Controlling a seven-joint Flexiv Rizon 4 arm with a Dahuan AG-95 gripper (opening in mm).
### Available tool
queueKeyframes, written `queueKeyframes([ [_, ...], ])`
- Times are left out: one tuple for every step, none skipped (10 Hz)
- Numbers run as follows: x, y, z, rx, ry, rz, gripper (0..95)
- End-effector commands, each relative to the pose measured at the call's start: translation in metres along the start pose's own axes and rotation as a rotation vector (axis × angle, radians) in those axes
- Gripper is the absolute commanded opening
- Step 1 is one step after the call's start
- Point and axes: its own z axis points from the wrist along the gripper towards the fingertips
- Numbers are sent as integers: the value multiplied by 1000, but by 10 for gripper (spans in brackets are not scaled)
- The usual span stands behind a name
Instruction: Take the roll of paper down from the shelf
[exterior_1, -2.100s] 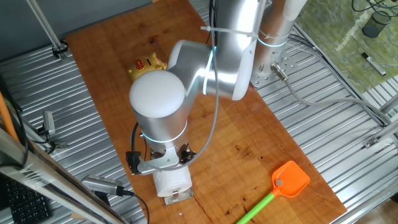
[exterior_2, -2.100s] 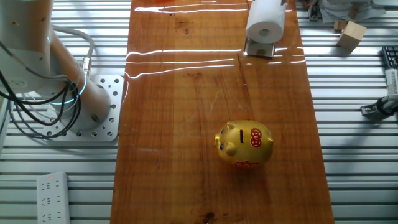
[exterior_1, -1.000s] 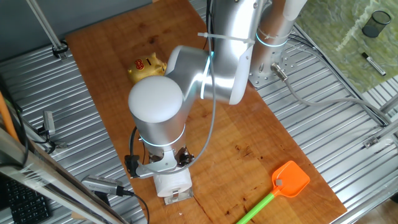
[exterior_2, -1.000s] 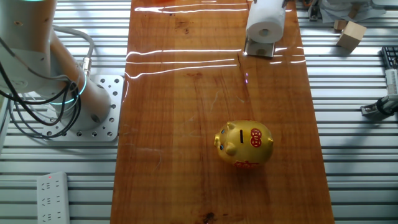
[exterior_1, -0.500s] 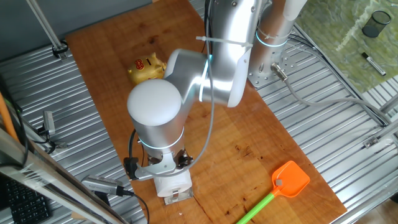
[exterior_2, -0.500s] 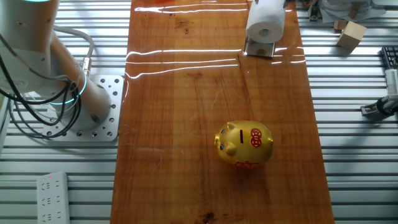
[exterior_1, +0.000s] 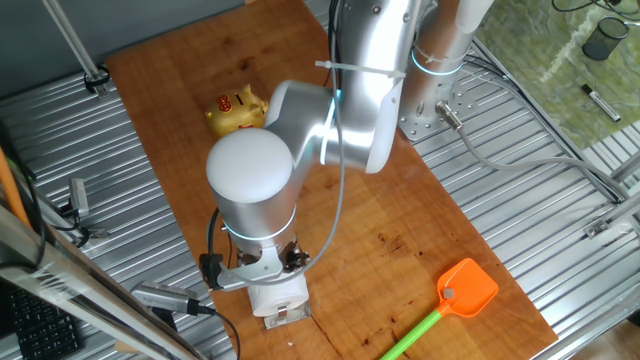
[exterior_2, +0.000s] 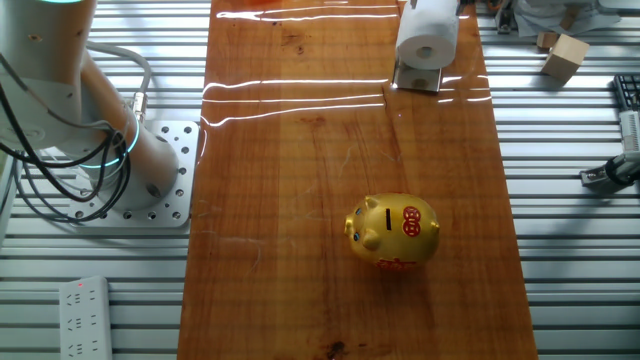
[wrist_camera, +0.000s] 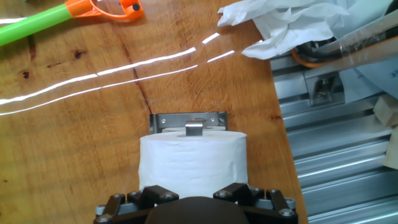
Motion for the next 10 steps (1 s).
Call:
queueKeyframes([
  [1, 0, 1, 3, -3, -6, 760],
  [1, 0, 2, 1, -7, -11, 950],
  [1, 0, 3, -1, -9, -16, 950],
  [1, 0, 3, -1, -9, -18, 950],
  [2, -1, 3, 1, -11, -20, 950],
  [2, -1, 3, 5, -12, -22, 950],
  [2, -1, 3, 8, -14, -23, 950],
  [2, -1, 3, 11, -15, -25, 950],
  [2, -1, 3, 14, -15, -25, 950],
  [2, -1, 3, 16, -14, -28, 950],
])
